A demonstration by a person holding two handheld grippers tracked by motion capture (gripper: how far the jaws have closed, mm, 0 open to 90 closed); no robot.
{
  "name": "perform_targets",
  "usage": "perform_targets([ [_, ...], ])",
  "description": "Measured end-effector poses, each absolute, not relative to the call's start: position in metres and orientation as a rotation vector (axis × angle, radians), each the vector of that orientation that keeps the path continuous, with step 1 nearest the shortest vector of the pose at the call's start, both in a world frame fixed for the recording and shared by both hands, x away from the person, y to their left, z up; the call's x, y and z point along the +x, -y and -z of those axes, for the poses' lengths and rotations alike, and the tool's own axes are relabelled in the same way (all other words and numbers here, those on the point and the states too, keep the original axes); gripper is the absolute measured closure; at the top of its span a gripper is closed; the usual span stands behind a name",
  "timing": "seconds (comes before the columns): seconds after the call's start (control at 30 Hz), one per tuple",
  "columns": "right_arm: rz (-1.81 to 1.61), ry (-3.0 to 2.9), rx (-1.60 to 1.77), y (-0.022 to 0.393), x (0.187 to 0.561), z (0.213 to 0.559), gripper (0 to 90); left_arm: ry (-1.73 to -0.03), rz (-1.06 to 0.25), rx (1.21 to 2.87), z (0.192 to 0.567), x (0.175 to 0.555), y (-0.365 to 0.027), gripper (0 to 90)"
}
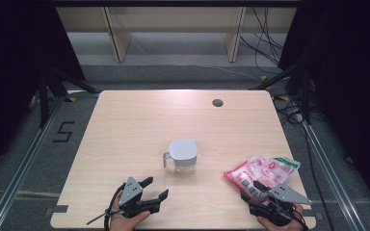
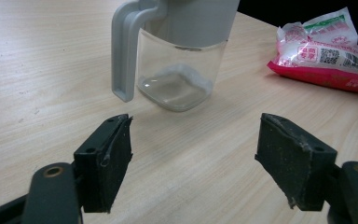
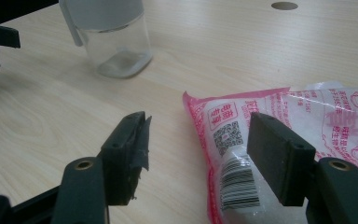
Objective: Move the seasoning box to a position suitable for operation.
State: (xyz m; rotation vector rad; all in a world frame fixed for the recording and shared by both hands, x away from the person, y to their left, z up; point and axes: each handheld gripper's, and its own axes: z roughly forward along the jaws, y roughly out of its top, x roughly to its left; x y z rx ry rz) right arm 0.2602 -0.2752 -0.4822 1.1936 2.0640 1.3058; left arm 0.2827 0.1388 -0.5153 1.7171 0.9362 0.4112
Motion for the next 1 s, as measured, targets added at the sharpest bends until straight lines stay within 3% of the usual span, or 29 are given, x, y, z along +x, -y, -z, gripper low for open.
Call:
perform_targets([
  [0.7, -1.306, -2.072, 1.196, 0.276, 0.260, 0.482, 38.5, -0.951, -0.415, 1.716, 0.517, 0.290, -0.140, 25.7],
  [1.0, -1.313, -2.073, 1.239, 0.274, 0.258, 0.482, 38.5, -0.952, -0.442, 1.696, 0.502, 0.326, -0.140, 29.9],
])
